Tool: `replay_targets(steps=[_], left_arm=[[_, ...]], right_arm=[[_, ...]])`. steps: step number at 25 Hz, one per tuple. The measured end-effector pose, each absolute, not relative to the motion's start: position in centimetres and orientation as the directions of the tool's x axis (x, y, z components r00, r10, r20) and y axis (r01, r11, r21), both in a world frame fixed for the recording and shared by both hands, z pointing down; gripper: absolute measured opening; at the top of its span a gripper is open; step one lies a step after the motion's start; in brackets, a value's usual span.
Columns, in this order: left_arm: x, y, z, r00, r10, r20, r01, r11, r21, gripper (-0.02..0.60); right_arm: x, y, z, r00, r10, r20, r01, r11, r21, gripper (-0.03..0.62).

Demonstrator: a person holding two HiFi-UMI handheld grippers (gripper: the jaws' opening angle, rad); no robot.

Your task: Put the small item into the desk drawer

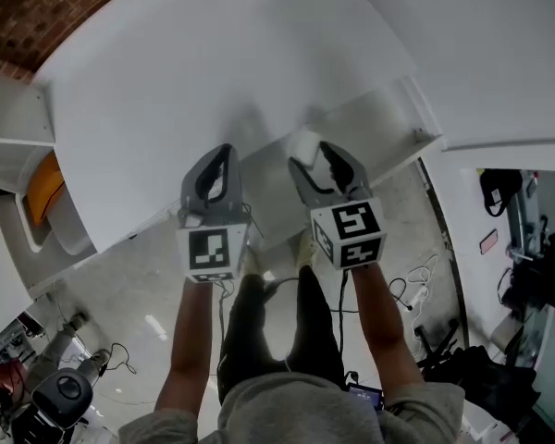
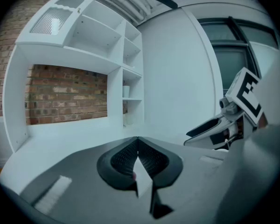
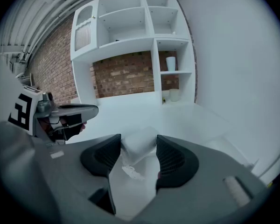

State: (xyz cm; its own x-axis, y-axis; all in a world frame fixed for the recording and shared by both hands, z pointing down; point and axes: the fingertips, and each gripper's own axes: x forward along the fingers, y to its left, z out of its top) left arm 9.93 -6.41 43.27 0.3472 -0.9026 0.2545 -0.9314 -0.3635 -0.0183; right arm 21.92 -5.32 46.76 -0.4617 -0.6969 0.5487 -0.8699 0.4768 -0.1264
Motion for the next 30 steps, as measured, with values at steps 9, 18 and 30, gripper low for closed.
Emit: replay_targets(steps=[9,18,30], left_arm=[[10.8,-4.8,49.3,0.307,-0.895,0.322,-0.948,-0.319,0.016,0.012],[11.2,-3.5,53.5,0.257,-0.889,0.378,-0.965,-0.258,0.05,0.012],[9.3,-2.9,55.8,0.2,-0.887,0.416,-0.98,-0.187,0.072,0.012]], right_arm=[[22.1,-4.7,54.0,-0.49,-0.593,0.639,-0.837,0.524,-0.156,0.245],[20.9,-5.3,58.4,-0.504,-0.492,0.71,-0.777,0.617,-0.125,0.247],[17.3,-5.7,63.4,-0.498,-0.344,0.796,-0.683,0.721,-0.117,0.249]])
